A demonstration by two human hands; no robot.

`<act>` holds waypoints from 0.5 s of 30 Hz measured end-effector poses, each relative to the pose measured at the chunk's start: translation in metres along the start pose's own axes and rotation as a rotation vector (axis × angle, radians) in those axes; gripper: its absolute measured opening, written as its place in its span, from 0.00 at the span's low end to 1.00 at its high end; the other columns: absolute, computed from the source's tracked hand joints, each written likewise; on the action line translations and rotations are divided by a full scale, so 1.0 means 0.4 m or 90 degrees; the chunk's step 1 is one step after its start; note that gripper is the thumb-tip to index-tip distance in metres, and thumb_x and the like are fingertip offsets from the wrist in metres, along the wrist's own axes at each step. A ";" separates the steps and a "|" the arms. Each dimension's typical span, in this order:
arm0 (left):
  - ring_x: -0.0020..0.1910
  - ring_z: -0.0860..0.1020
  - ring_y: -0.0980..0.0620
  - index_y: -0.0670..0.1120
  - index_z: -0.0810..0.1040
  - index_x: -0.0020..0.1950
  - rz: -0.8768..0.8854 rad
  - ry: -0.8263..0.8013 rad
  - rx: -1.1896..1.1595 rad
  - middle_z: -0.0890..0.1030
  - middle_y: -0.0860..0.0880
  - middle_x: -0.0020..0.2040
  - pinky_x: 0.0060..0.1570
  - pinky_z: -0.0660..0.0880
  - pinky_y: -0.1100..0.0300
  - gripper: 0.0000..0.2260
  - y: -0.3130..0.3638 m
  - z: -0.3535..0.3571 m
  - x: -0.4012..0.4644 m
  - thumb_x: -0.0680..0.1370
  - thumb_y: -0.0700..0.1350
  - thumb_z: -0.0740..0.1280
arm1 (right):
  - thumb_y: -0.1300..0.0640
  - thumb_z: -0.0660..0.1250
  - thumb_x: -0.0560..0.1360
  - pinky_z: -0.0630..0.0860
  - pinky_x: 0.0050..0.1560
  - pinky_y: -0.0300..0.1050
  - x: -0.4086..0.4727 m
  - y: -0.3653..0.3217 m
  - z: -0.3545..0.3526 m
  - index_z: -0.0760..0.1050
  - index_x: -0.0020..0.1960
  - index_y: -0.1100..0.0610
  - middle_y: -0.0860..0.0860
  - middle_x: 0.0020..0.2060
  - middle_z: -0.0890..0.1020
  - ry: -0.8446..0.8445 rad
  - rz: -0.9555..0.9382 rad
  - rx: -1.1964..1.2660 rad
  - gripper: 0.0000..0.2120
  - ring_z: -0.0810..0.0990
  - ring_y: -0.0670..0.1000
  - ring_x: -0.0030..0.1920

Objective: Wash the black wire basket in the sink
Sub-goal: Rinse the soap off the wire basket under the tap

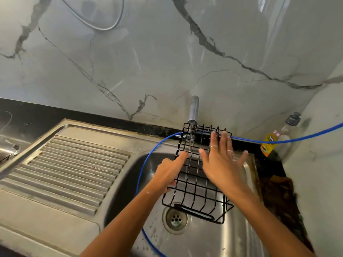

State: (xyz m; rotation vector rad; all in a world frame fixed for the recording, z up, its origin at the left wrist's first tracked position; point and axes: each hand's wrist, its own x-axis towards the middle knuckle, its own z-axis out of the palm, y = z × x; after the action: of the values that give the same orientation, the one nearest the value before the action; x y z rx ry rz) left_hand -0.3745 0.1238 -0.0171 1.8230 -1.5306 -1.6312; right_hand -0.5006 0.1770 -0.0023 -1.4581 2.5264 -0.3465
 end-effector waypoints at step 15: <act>0.55 0.74 0.47 0.42 0.63 0.74 0.042 0.025 0.025 0.73 0.43 0.66 0.39 0.70 0.58 0.38 -0.016 -0.028 0.016 0.73 0.65 0.64 | 0.61 0.62 0.77 0.69 0.60 0.51 0.113 -0.056 0.017 0.75 0.56 0.54 0.50 0.57 0.77 0.132 -0.339 0.078 0.09 0.72 0.52 0.59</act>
State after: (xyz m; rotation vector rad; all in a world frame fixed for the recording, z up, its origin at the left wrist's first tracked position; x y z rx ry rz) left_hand -0.3631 0.1165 -0.0216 1.7932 -1.5995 -1.5364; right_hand -0.5024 0.1260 -0.0045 -2.1210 2.1645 -0.7528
